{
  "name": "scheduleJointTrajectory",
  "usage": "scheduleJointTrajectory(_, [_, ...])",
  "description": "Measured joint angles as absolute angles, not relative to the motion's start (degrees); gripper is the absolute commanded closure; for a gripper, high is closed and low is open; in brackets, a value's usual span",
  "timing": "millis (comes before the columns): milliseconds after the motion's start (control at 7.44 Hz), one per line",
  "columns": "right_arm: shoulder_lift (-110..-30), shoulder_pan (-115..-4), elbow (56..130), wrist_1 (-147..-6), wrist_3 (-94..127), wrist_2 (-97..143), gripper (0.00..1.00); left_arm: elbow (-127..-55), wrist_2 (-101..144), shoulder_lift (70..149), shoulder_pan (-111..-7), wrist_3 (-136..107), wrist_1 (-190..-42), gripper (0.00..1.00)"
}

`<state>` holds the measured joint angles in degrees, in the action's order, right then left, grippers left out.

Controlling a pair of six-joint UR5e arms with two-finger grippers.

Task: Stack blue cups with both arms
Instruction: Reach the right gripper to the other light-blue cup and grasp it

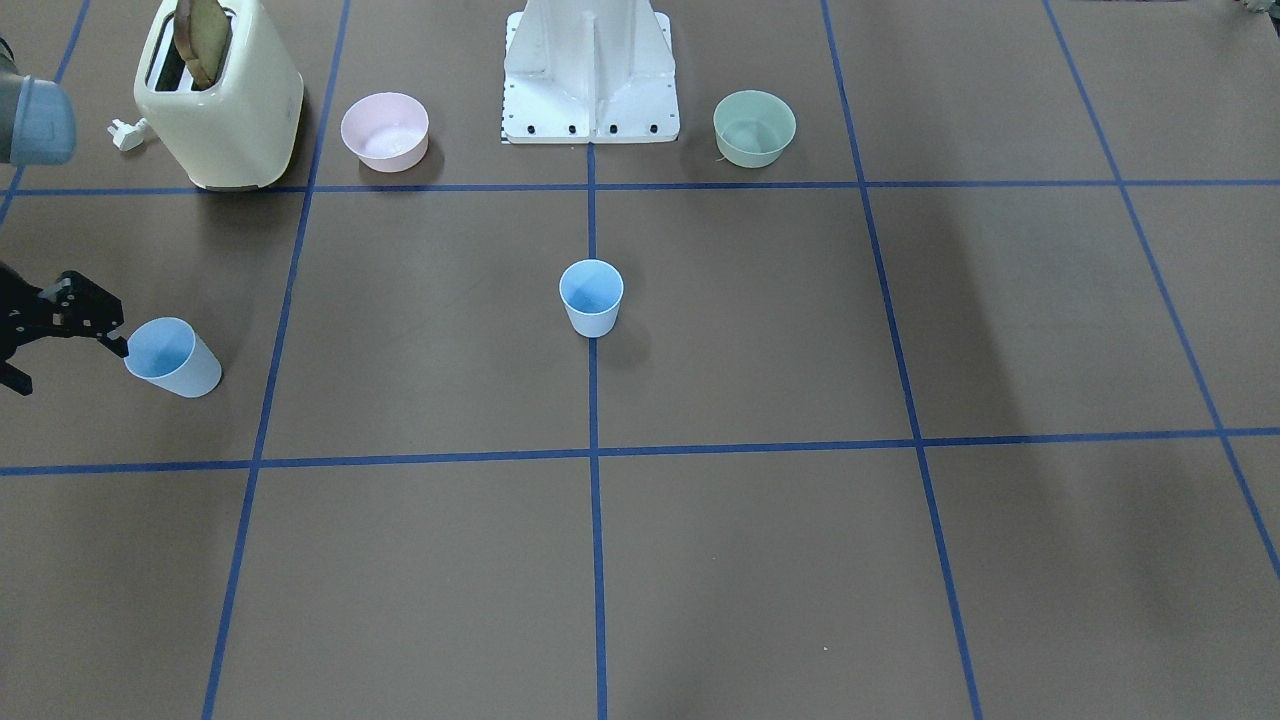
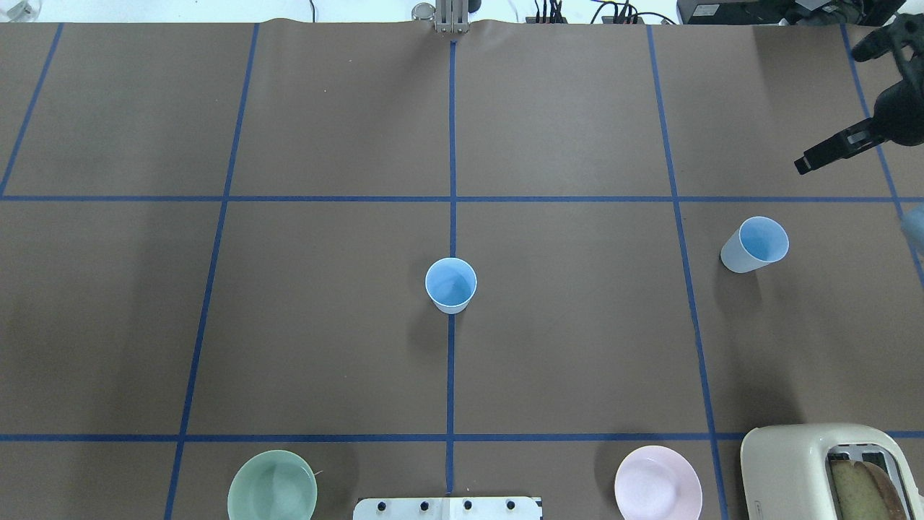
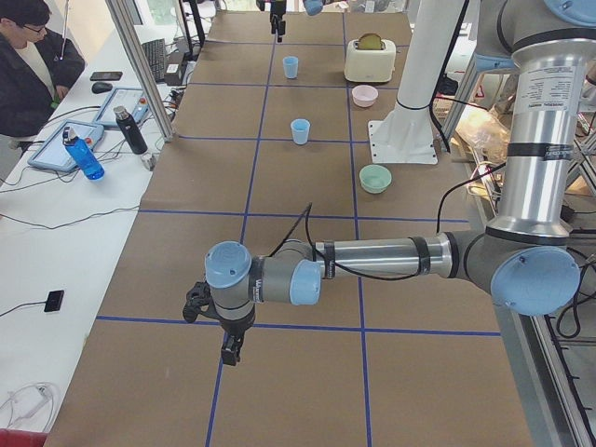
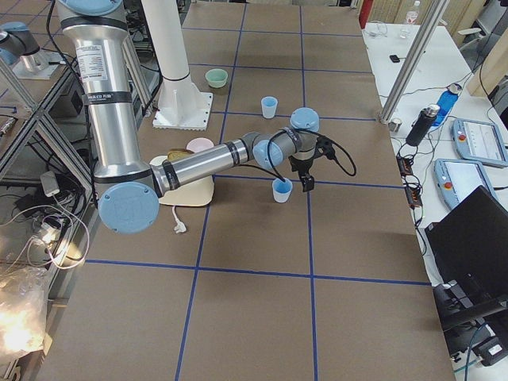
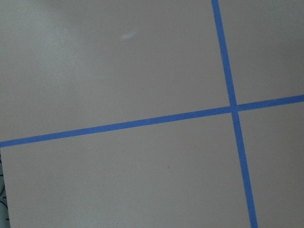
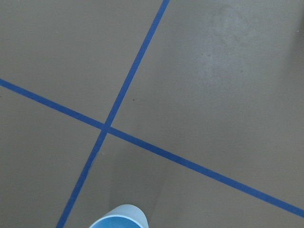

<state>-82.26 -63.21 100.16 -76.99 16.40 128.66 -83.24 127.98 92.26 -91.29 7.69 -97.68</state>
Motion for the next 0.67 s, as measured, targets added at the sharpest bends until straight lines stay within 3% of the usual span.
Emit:
scheduleJointTrajectory(269, [-82.42, -61.65, 97.81, -76.82, 16.24, 127.76, 0.05, -83.18, 127.97, 91.99, -91.32, 7.73, -97.79, 0.01])
scheduleJointTrajectory(403, [-82.46, -61.09, 96.89, -76.77, 16.15, 127.55, 0.17, -83.19, 127.97, 91.91, -91.32, 7.73, -97.81, 0.01])
scheduleJointTrajectory(537, [-82.57, -60.44, 96.5, -76.74, 16.04, 127.54, 0.23, -83.22, 127.97, 91.88, -91.32, 7.73, -97.82, 0.01])
scheduleJointTrajectory(672, [-82.73, -59.54, 96.38, -76.73, 15.99, 127.56, 0.56, -83.21, 127.95, 91.85, -91.32, 7.68, -97.82, 0.01])
